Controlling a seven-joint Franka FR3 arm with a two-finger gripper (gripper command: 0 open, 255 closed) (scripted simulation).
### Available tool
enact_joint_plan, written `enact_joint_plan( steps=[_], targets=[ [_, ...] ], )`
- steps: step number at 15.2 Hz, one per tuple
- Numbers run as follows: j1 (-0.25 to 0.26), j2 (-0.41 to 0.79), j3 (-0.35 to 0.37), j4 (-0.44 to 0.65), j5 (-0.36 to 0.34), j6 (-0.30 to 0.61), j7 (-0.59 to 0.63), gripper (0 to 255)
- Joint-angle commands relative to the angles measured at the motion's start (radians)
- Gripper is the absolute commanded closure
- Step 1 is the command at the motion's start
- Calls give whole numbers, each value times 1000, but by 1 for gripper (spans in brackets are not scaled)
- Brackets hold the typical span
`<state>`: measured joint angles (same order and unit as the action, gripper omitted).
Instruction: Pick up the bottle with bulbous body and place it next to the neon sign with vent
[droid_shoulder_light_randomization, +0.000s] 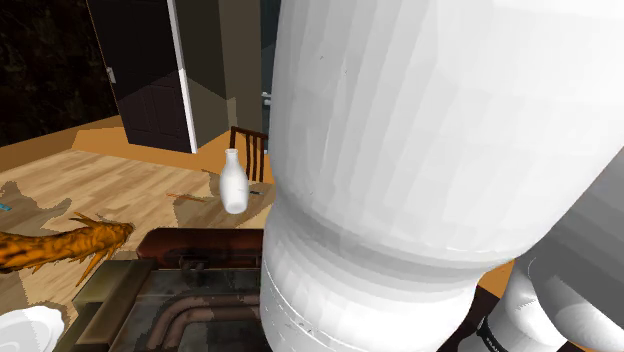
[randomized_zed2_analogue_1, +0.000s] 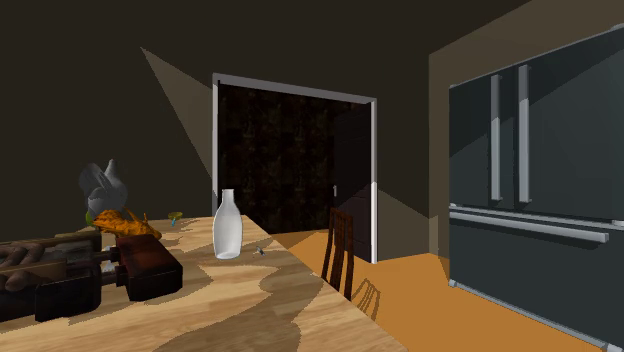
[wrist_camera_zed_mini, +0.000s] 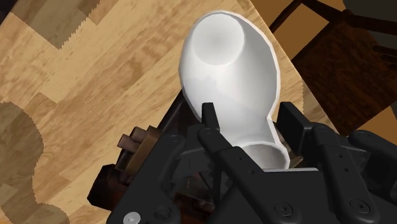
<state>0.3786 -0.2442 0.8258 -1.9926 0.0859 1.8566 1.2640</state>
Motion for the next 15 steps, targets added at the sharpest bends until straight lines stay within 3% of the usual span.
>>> enact_joint_plan(
  steps=[1, 15],
  targets=[
    [0, 3, 4, -23, -1, 26, 3, 255],
    [-5, 57, 44, -172, -35, 215, 44, 255]
  ],
)
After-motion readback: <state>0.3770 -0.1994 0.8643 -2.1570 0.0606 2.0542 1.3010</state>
